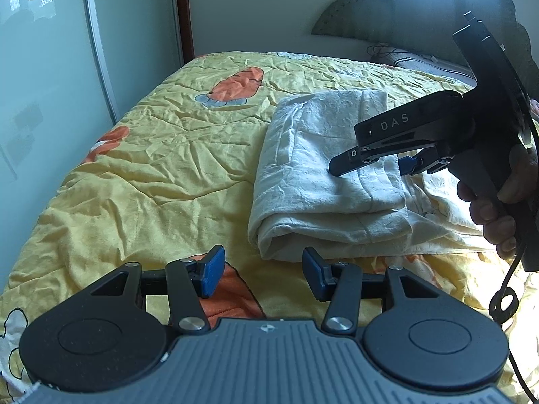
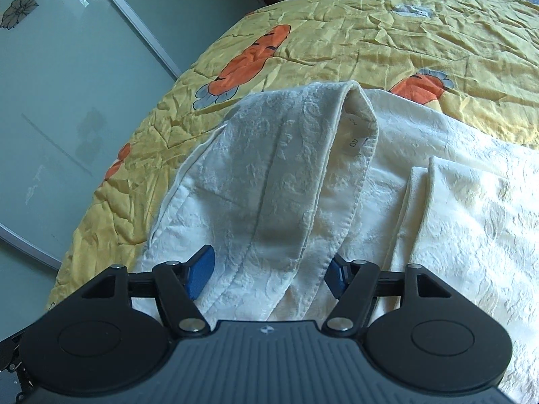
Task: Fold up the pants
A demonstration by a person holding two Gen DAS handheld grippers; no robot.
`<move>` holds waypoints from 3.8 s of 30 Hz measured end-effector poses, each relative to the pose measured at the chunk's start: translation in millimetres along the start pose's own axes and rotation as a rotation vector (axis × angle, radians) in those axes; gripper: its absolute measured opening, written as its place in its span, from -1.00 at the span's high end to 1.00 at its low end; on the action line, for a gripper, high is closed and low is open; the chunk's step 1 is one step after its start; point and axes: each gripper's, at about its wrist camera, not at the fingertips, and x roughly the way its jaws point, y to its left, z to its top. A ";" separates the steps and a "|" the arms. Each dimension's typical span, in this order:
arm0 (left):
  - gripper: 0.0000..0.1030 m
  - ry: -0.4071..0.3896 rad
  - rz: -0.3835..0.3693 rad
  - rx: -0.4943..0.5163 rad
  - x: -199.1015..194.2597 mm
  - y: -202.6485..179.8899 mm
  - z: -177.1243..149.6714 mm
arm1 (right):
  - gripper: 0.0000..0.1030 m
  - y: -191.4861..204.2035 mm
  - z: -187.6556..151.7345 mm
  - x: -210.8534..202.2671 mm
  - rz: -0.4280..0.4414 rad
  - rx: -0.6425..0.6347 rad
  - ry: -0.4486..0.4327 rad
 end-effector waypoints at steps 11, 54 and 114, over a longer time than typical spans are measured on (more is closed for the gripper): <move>-0.09 0.007 0.005 -0.001 3.9 2.0 1.7 | -0.39 8.6 -3.2 2.0 -0.047 -0.045 -0.014; -0.49 -0.141 -0.187 0.016 -21.2 -21.0 27.5 | 0.77 -93.8 22.9 -138.1 0.150 0.015 -0.104; 0.44 0.147 -0.400 -0.075 149.8 -123.8 124.7 | 0.69 -249.3 -24.6 -160.3 -0.083 0.232 -0.213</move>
